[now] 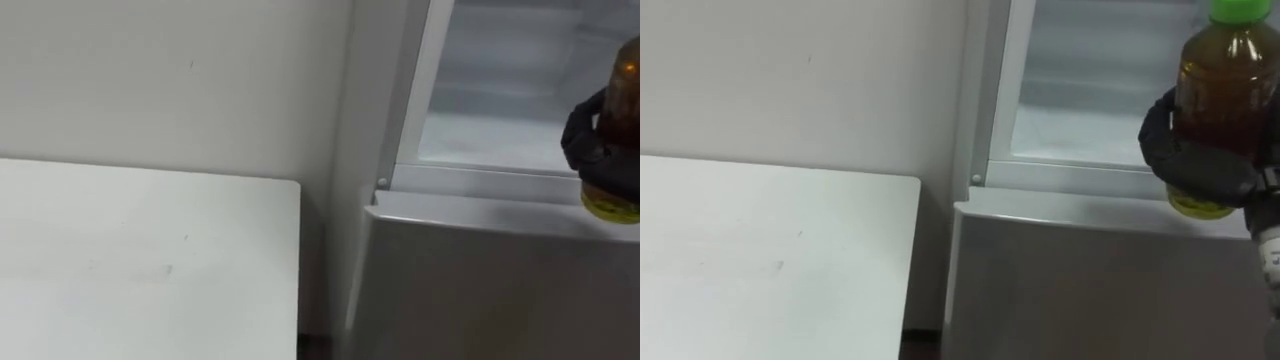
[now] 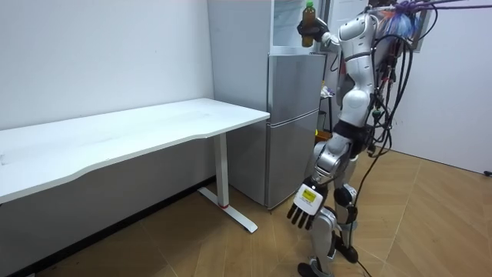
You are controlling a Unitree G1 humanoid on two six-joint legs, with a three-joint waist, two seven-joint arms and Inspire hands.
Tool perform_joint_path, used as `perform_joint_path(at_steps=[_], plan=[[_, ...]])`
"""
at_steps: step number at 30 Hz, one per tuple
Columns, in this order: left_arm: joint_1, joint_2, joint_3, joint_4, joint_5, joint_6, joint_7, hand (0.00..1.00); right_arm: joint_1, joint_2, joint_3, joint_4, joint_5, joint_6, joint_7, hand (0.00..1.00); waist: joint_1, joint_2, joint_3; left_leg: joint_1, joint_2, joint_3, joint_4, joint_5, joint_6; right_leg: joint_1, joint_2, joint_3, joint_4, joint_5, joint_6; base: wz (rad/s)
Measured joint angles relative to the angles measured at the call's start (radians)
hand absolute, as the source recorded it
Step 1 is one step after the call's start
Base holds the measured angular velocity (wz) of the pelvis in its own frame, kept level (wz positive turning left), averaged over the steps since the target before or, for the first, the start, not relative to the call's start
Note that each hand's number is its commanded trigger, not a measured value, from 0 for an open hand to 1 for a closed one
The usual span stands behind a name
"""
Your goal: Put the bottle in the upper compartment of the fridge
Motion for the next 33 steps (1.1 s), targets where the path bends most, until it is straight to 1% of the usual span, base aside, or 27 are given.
perform_joint_path(at_steps=[1,3,6,7,8,11,14,17,20,22,24,26,28,30,32,33], plan=[[0.0,0.001,0.006,0.001,0.0,0.001,-0.005,0.0,-0.014,0.0,0.0,0.03,-0.01,0.001,-0.004,1.0,0.004,-0.004,0.0018,-0.002,0.0,0.0,0.003,0.0,0.0,-0.002,0.0,0.0,0.001,0.0,0.0,0.0],[0.0,0.002,0.012,0.001,0.0,0.001,-0.012,0.0,-0.026,-0.002,0.0,0.064,-0.029,0.002,-0.006,1.0,0.01,-0.006,0.0019,-0.006,0.0,-0.001,0.006,0.0,0.0,-0.003,0.0,0.0,0.0,0.0,0.0,0.02],[0.001,0.01,0.012,0.001,-0.001,0.001,-0.016,0.0,-0.076,-0.008,0.009,0.131,-0.069,0.007,-0.006,1.0,0.012,-0.009,0.0028,-0.016,0.0,-0.006,0.009,0.0,0.0,-0.006,-0.001,-0.006,0.001,0.0,0.0,0.06],[0.0,0.016,0.012,0.001,-0.001,0.001,-0.017,0.0,-0.099,-0.017,0.009,0.16,-0.079,0.01,-0.007,1.0,0.014,-0.012,0.0038,-0.019,0.0,-0.01,0.013,0.0,0.0,-0.006,-0.001,-0.009,0.001,0.0,0.0,0.1],[0.001,0.021,0.012,0.001,-0.001,0.001,-0.017,0.0,-0.113,-0.035,0.01,0.188,-0.081,0.01,-0.012,1.0,0.016,-0.015,0.0036,-0.021,0.0,-0.012,0.014,0.0,0.0,-0.006,-0.001,-0.011,0.001,0.0,0.0,0.08],[0.003,0.032,0.014,0.001,0.0,0.002,-0.02,0.0,-0.14,-0.075,0.017,0.215,-0.082,0.019,-0.028,1.0,0.034,-0.024,0.0046,-0.024,0.0,-0.014,0.015,0.0,0.0,-0.007,-0.001,-0.013,0.0,0.0,0.0,0.02],[0.004,0.038,0.031,0.002,0.001,0.005,-0.024,0.0,-0.185,-0.102,0.044,0.255,-0.1,0.022,-0.036,1.0,0.038,-0.032,0.0023,-0.026,0.001,-0.015,0.015,0.0,0.0,-0.006,-0.001,-0.015,-0.001,0.0,0.0,0.0],[0.004,0.038,0.032,-0.002,0.001,0.012,-0.025,0.0,-0.207,-0.109,0.058,0.281,-0.111,0.022,-0.036,1.0,0.043,-0.037,-0.0009,-0.026,0.001,-0.016,0.016,0.0,0.0,-0.004,-0.001,-0.015,-0.001,0.0,0.0,0.0],[0.005,0.038,0.032,-0.003,0.001,0.023,-0.025,0.0,-0.223,-0.109,0.082,0.305,-0.112,0.023,-0.036,1.0,0.044,-0.037,-0.0015,-0.026,0.001,-0.019,0.016,0.0,0.0,-0.002,-0.001,-0.017,-0.001,0.0,0.0,0.01],[0.005,0.038,0.032,-0.004,0.0,0.03,-0.025,0.0,-0.224,-0.109,0.087,0.316,-0.12,0.034,-0.035,1.0,0.045,-0.037,-0.0017,-0.034,0.001,-0.027,0.022,0.0,0.0,-0.002,-0.001,-0.024,-0.001,0.0,0.0,0.09],[0.008,0.037,0.032,-0.005,0.0,0.038,-0.025,0.0,-0.229,-0.109,0.087,0.334,-0.12,0.037,-0.035,1.0,0.047,-0.036,-0.002,-0.035,0.001,-0.032,0.025,0.0,0.0,-0.003,0.0,-0.026,-0.001,0.0,0.0,0.07],[0.024,0.035,0.032,-0.024,0.001,0.049,-0.025,0.0,-0.253,-0.11,0.088,0.352,-0.12,0.068,-0.036,1.0,0.051,-0.032,-0.004,-0.038,0.0,-0.034,0.025,0.0,0.0,-0.005,0.0,-0.027,-0.001,0.0,0.0,0.02],[0.036,0.036,0.034,-0.041,0.001,0.054,-0.025,0.0,-0.267,-0.111,0.09,0.361,-0.12,0.082,-0.036,1.0,0.052,-0.029,-0.0057,-0.039,0.0,-0.037,0.025,0.0,0.0,-0.005,0.0,-0.029,-0.001,0.0,0.0,0.04],[0.04,0.037,0.034,-0.046,0.001,0.06,-0.024,0.0,-0.288,-0.113,0.106,0.385,-0.12,0.087,-0.037,1.0,0.053,-0.026,-0.0076,-0.042,-0.001,-0.044,0.025,0.0,0.0,-0.002,-0.001,-0.031,-0.001,0.0,0.0,0.06],[0.04,0.043,0.032,-0.049,-0.001,0.06,-0.024,0.0,-0.293,-0.129,0.144,0.41,-0.113,0.089,-0.042,1.0,0.066,-0.027,-0.0085,-0.038,-0.001,-0.048,0.026,0.0,0.0,-0.002,-0.001,-0.034,-0.001,0.0,0.0,0.02],[0.04,0.045,0.032,-0.048,-0.001,0.06,-0.023,0.0,-0.295,-0.13,0.154,0.415,-0.115,0.088,-0.049,1.0,0.068,-0.027,-0.0086,-0.037,-0.001,-0.049,0.026,0.0,0.0,0.0,-0.001,-0.035,-0.001,0.0,0.0,0.0]])
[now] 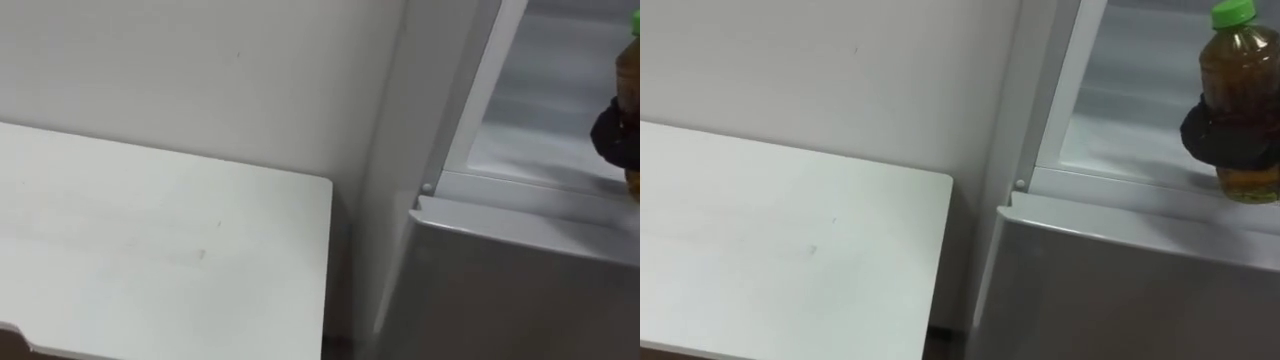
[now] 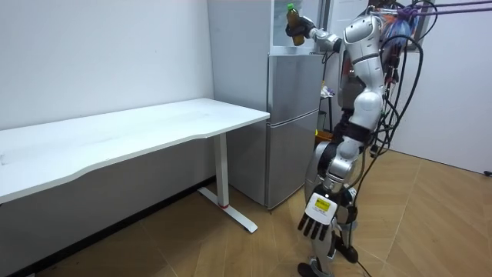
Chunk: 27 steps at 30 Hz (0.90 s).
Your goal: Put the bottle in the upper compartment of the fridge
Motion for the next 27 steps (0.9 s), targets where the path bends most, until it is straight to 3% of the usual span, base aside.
perform_joint_path(at_steps=[7,8,9,12,15,17,21,22,23,24,26,27], plan=[[-0.001,0.017,-0.002,-0.004,0.001,0.002,-0.003,0.0,-0.011,-0.007,0.073,0.009,-0.062,0.0,-0.044,1.0,0.013,-0.007,0.0026,-0.025,-0.001,-0.044,0.026,0.0,0.0,0.012,-0.001,-0.05,0.0,0.0,0.0,0.16],[-0.001,0.02,-0.002,-0.007,0.001,0.003,-0.003,0.0,-0.01,-0.007,0.078,0.011,-0.078,-0.001,-0.049,1.0,0.014,-0.002,0.0063,-0.033,-0.001,-0.05,0.029,0.0,-0.001,0.011,-0.001,-0.053,-0.001,0.0,0.0,0.31],[-0.001,0.027,-0.002,-0.016,0.001,0.005,-0.006,0.0,-0.01,-0.008,0.081,0.014,-0.11,-0.002,-0.058,1.0,0.016,-0.006,0.0038,-0.052,-0.001,-0.066,0.043,-0.001,-0.002,0.006,0.0,-0.068,-0.002,0.0,0.0,0.33],[-0.001,0.038,-0.002,-0.034,-0.005,0.007,-0.009,0.0,-0.011,-0.025,0.088,0.025,-0.129,-0.002,-0.098,1.0,0.048,-0.002,0.0057,-0.086,0.0,-0.078,0.057,-0.002,-0.003,-0.012,0.002,-0.081,-0.001,0.002,-0.003,0.16],[0.0,0.04,-0.002,-0.038,-0.007,0.008,0.0,0.0,-0.019,-0.041,0.104,0.05,-0.136,-0.002,-0.166,1.0,0.083,-0.002,0.0022,-0.117,0.001,-0.088,0.071,0.0,-0.004,-0.042,0.001,-0.083,0.009,0.003,-0.006,0.04],[0.0,0.044,-0.002,-0.041,-0.007,0.009,0.002,0.0,-0.05,-0.063,0.132,0.085,-0.143,-0.003,-0.209,1.0,0.084,-0.001,0.0028,-0.155,0.003,-0.096,0.091,0.001,-0.005,-0.069,0.003,-0.092,0.016,0.005,-0.009,0.12],[-0.002,0.065,-0.002,-0.06,-0.008,0.008,0.003,0.0,-0.123,-0.071,0.176,0.189,-0.155,-0.015,-0.248,1.0,0.087,0.005,0.0097,-0.187,0.004,-0.112,0.106,0.001,-0.006,-0.08,0.008,-0.104,0.014,0.009,-0.016,0.11],[-0.008,0.078,-0.002,-0.064,-0.009,0.007,0.005,0.0,-0.141,-0.072,0.184,0.22,-0.147,-0.015,-0.26,1.0,0.094,0.0,0.008,-0.193,0.005,-0.117,0.109,0.002,-0.008,-0.086,0.01,-0.106,0.015,0.009,-0.016,0.0],[-0.019,0.088,-0.003,-0.064,-0.011,0.007,0.008,0.0,-0.155,-0.078,0.197,0.243,-0.132,-0.015,-0.283,1.0,0.11,0.006,0.0131,-0.203,0.008,-0.115,0.112,0.003,-0.009,-0.095,0.011,-0.106,0.015,0.011,-0.019,0.0],[-0.025,0.09,-0.003,-0.065,-0.012,0.007,0.009,0.0,-0.156,-0.082,0.198,0.247,-0.125,-0.015,-0.291,1.0,0.113,0.005,0.0124,-0.21,0.009,-0.116,0.114,0.003,-0.01,-0.1,0.012,-0.11,0.015,0.012,-0.021,0.0],[-0.031,0.09,-0.004,-0.078,-0.028,0.007,0.011,0.0,-0.177,-0.086,0.205,0.278,-0.114,-0.032,-0.305,1.0,0.116,0.005,0.0147,-0.228,0.012,-0.122,0.126,0.004,-0.01,-0.111,0.014,-0.122,0.013,0.016,-0.027,0.08],[-0.039,0.094,-0.013,-0.081,-0.032,0.008,0.011,0.0,-0.195,-0.086,0.21,0.315,-0.114,-0.049,-0.306,1.0,0.116,0.01,0.0196,-0.235,0.013,-0.125,0.131,0.004,-0.011,-0.111,0.016,-0.131,0.012,0.017,-0.028,0.12]])
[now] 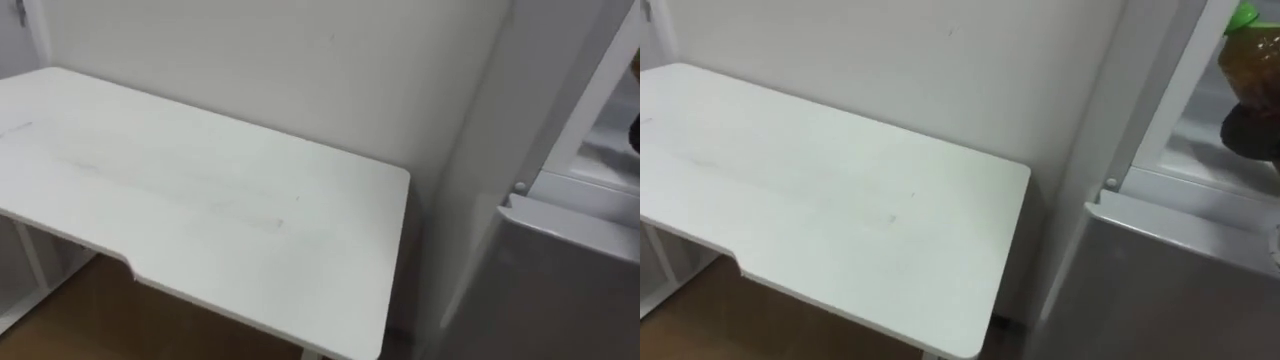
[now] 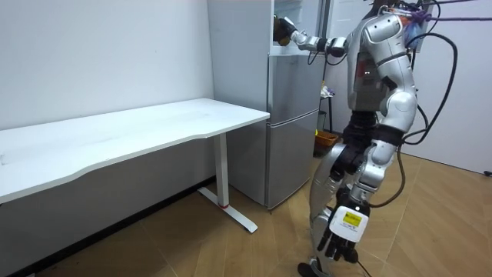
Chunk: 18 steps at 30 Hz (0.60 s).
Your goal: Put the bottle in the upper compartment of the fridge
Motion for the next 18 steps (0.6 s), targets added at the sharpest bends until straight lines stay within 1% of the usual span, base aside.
perform_joint_path(at_steps=[1,2,3,4,5,6,8,10,12,13,15,16,17,18], plan=[[-0.002,0.005,-0.019,-0.01,0.0,0.0,0.0,0.0,-0.024,0.0,0.011,0.042,0.002,-0.015,0.002,1.0,0.001,0.002,0.0011,-0.008,0.002,-0.003,0.007,0.0,0.0,-0.002,0.002,-0.003,0.0,0.0,0.0,0.13],[-0.002,0.006,-0.031,-0.029,0.0,0.0,0.0,0.0,-0.045,0.0,0.023,0.073,0.004,-0.018,0.004,1.0,0.003,0.003,0.0027,-0.014,0.004,-0.004,0.009,0.0,-0.001,-0.004,0.003,-0.005,0.0,0.0,-0.001,0.07],[-0.003,0.006,-0.033,-0.037,0.0,0.0,0.0,0.0,-0.052,0.0,0.03,0.084,0.009,-0.018,0.003,1.0,0.006,0.004,0.0028,-0.017,0.005,-0.004,0.01,0.0,-0.001,-0.007,0.004,-0.005,0.001,0.001,-0.001,0.0],[-0.008,0.009,-0.037,-0.05,-0.006,0.0,0.0,0.0,-0.056,-0.006,0.036,0.091,0.031,-0.022,0.003,1.0,0.011,0.004,0.0029,-0.026,0.008,-0.004,0.014,0.0,-0.002,-0.016,0.005,-0.007,0.003,0.001,-0.002,-0.05],[-0.02,0.013,-0.044,-0.056,-0.016,0.0,0.002,0.0,-0.057,-0.017,0.042,0.094,0.043,-0.032,0.004,1.0,0.018,0.005,0.0046,-0.029,0.009,-0.004,0.015,0.001,-0.004,-0.022,0.007,-0.007,0.002,0.004,-0.007,-0.05],[-0.027,0.016,-0.053,-0.057,-0.016,0.0,0.003,0.0,-0.057,-0.019,0.045,0.097,0.047,-0.035,0.005,1.0,0.02,0.005,0.0051,-0.03,0.01,-0.004,0.015,0.002,-0.004,-0.022,0.007,-0.008,0.002,0.005,-0.008,-0.04],[-0.045,0.018,-0.071,-0.058,-0.016,0.001,0.018,0.0,-0.062,-0.027,0.07,0.124,0.082,-0.062,0.015,1.0,0.021,0.006,0.0056,-0.031,0.011,-0.003,0.015,0.002,-0.005,-0.018,0.008,-0.008,0.0,0.006,-0.01,0.0],[-0.051,0.018,-0.073,-0.062,-0.016,0.001,0.025,0.0,-0.071,-0.027,0.076,0.144,0.092,-0.063,0.028,1.0,0.023,0.006,0.0056,-0.031,0.013,-0.002,0.017,0.001,-0.006,-0.015,0.013,-0.008,-0.007,0.009,-0.013,-0.02],[-0.05,0.018,-0.072,-0.074,-0.017,0.009,0.038,0.0,-0.079,-0.027,0.076,0.159,0.1,-0.067,0.033,1.0,0.033,0.006,0.0057,-0.033,0.02,0.002,0.018,0.0,-0.008,-0.016,0.021,-0.006,-0.017,0.017,-0.015,-0.1],[-0.053,0.018,-0.072,-0.08,-0.018,0.019,0.045,0.0,-0.081,-0.031,0.076,0.165,0.109,-0.069,0.037,1.0,0.043,0.007,0.0058,-0.035,0.023,0.002,0.021,-0.003,-0.011,-0.017,0.023,-0.006,-0.018,0.018,-0.016,-0.06],[-0.053,0.018,-0.075,-0.095,-0.026,0.023,0.05,0.0,-0.081,-0.044,0.077,0.178,0.122,-0.073,0.053,1.0,0.05,0.01,0.0056,-0.042,0.026,-0.004,0.031,-0.007,-0.015,-0.018,0.028,-0.007,-0.018,0.018,-0.017,0.03],[-0.053,0.018,-0.083,-0.101,-0.047,0.025,0.056,0.0,-0.083,-0.053,0.08,0.19,0.123,-0.074,0.065,0.89,0.055,0.012,0.0059,-0.042,0.026,-0.006,0.031,-0.007,-0.015,-0.017,0.028,-0.008,-0.018,0.018,-0.017,0.05],[-0.053,0.018,-0.092,-0.106,-0.057,0.032,0.06,0.0,-0.086,-0.061,0.087,0.2,0.123,-0.074,0.078,0.71,0.061,0.013,0.0062,-0.043,0.026,-0.007,0.031,-0.007,-0.015,-0.017,0.029,-0.007,-0.018,0.019,-0.017,0.0],[-0.053,0.018,-0.097,-0.109,-0.057,0.036,0.06,0.0,-0.086,-0.066,0.093,0.203,0.123,-0.074,0.083,0.28,0.065,0.013,0.0061,-0.043,0.026,-0.007,0.031,-0.007,-0.016,-0.017,0.029,-0.007,-0.018,0.019,-0.017,0.0]])
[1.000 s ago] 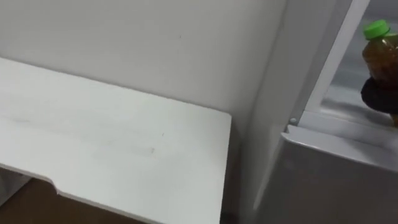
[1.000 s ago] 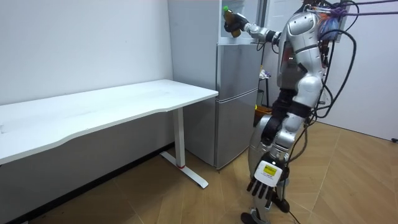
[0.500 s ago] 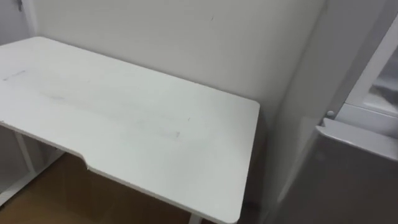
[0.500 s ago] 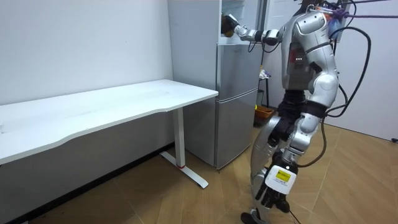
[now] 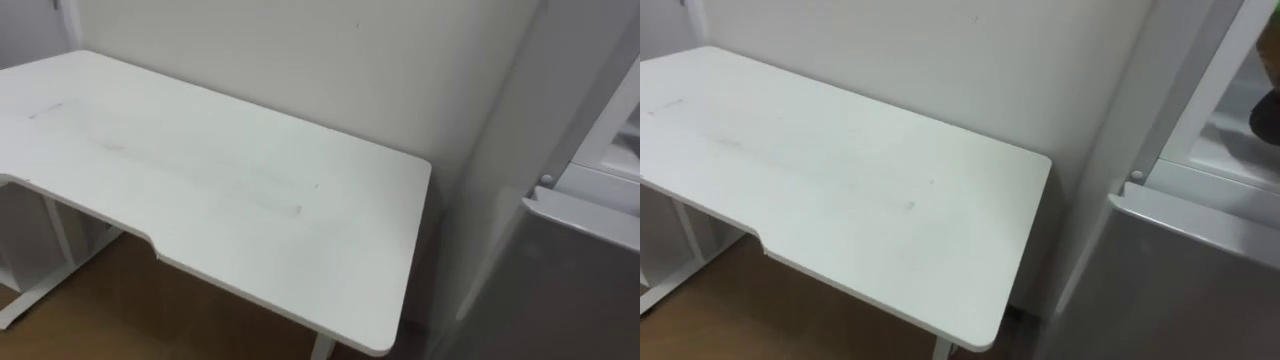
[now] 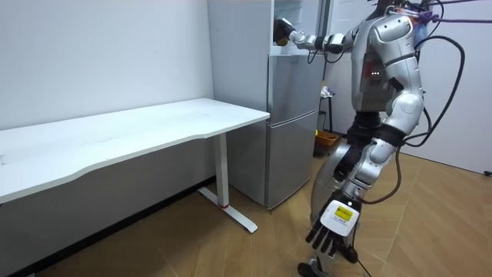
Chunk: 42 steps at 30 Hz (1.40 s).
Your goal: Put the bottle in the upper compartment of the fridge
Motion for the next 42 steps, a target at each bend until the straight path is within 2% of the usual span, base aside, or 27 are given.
perform_joint_path(at_steps=[1,5,13,27,31,36,42], plan=[[0.001,0.0,-0.006,-0.004,0.0,0.007,0.001,0.0,0.0,-0.004,0.002,0.005,0.0,0.001,0.006,0.0,0.004,0.001,-0.0003,-0.001,0.0,-0.001,0.0,0.0,0.0,0.0,0.0,-0.001,0.0,0.0,0.0,0.0],[0.009,0.0,-0.008,-0.031,0.0,0.042,0.01,0.0,0.0,-0.008,-0.002,0.007,0.001,0.002,0.026,0.0,0.003,0.004,-0.0019,-0.002,-0.003,-0.003,0.001,0.001,0.0,0.0,-0.002,-0.004,0.0,0.0,0.0,0.01],[0.007,0.001,-0.048,-0.067,-0.041,0.071,0.03,0.0,0.018,-0.015,-0.004,0.008,0.022,0.015,0.067,0.0,0.003,0.004,-0.0027,0.001,-0.006,0.0,0.003,0.006,0.004,0.002,-0.007,-0.005,0.002,-0.002,-0.003,0.0],[-0.025,0.009,-0.067,-0.069,-0.075,0.081,0.026,0.0,0.049,-0.011,-0.027,0.017,0.05,0.067,0.144,0.0,0.003,-0.002,-0.0065,0.009,0.0,0.014,0.004,0.014,0.003,-0.013,-0.008,0.005,0.006,-0.002,-0.012,-0.03],[-0.023,0.011,-0.067,-0.066,-0.074,0.081,0.025,0.0,0.051,-0.005,-0.041,0.037,0.056,0.068,0.165,0.0,0.003,-0.017,-0.0109,0.013,-0.001,0.015,-0.001,0.014,0.003,-0.013,-0.008,0.007,0.007,-0.002,-0.012,0.0],[-0.022,0.011,-0.067,-0.065,-0.075,0.081,0.021,0.0,0.053,-0.003,-0.041,0.046,0.069,0.068,0.166,0.0,-0.004,-0.029,-0.0056,0.013,0.0,0.015,0.003,0.014,0.003,-0.006,-0.007,0.004,0.001,-0.001,-0.011,0.0],[-0.014,0.015,-0.067,-0.062,-0.075,0.081,0.015,0.0,0.054,0.001,-0.059,0.036,0.091,0.071,0.181,0.0,-0.018,-0.03,-0.0058,0.013,-0.001,0.014,0.002,0.014,0.003,0.003,-0.005,0.008,0.003,-0.001,-0.009,0.02]])
